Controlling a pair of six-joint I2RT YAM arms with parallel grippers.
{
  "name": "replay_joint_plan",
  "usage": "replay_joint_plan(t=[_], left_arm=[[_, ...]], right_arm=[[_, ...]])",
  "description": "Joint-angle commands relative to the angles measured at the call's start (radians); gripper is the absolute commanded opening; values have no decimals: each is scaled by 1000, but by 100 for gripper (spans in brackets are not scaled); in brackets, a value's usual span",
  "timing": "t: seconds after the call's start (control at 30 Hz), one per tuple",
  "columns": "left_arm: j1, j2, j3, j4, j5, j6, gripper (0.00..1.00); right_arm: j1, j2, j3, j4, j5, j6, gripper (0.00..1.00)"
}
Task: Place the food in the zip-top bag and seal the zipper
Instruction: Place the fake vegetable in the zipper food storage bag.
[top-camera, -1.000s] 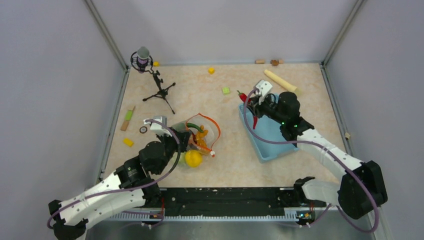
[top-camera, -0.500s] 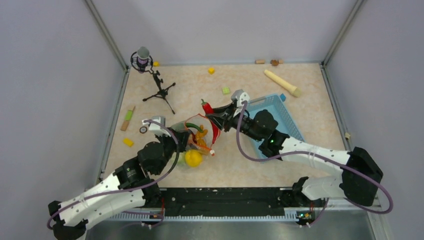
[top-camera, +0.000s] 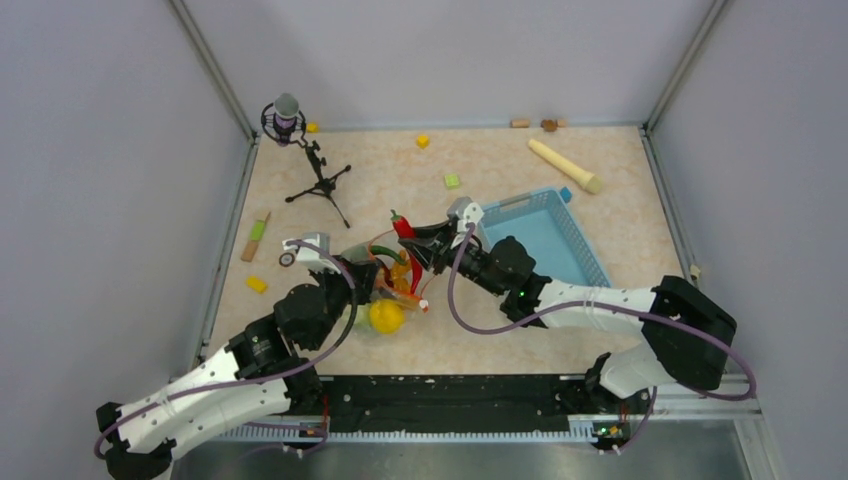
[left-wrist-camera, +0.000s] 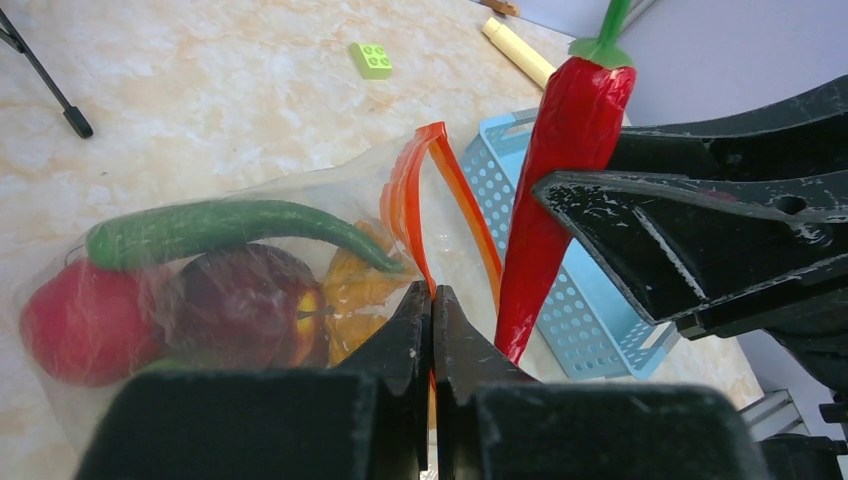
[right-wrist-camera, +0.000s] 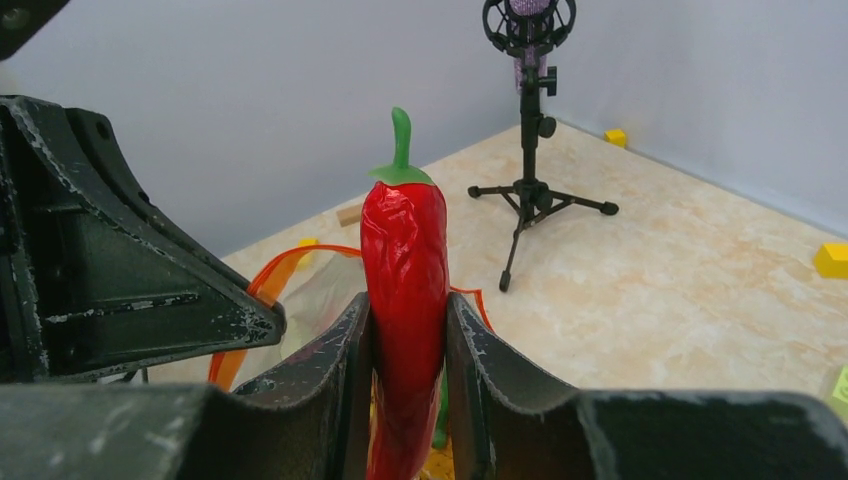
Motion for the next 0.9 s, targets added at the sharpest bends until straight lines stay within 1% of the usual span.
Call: replay_joint_plan(t=[0.0,0.13,0.23,0.37,0.8,0.87], left_arm=[[2,-5,-2,43,-14,7,0],[1,-14,1,35,-28,7,0],[1,-15,-2,35,-29,10,0],[1,-13,-1,37,-29,9,0],[2,-7,1,39,-13,7,0],[1,-8,1,42,-7,9,0]], right_arm=[[17,16,2,80,4,1,0],[27,4,-40,97,-39,36,0],[37,-7,-44,47,-76,61,0],[49,-5,-47,-1,-73,62,0],[50,56,27,-178,-52,77,0],[52,75,56,-227,-50,90,1]])
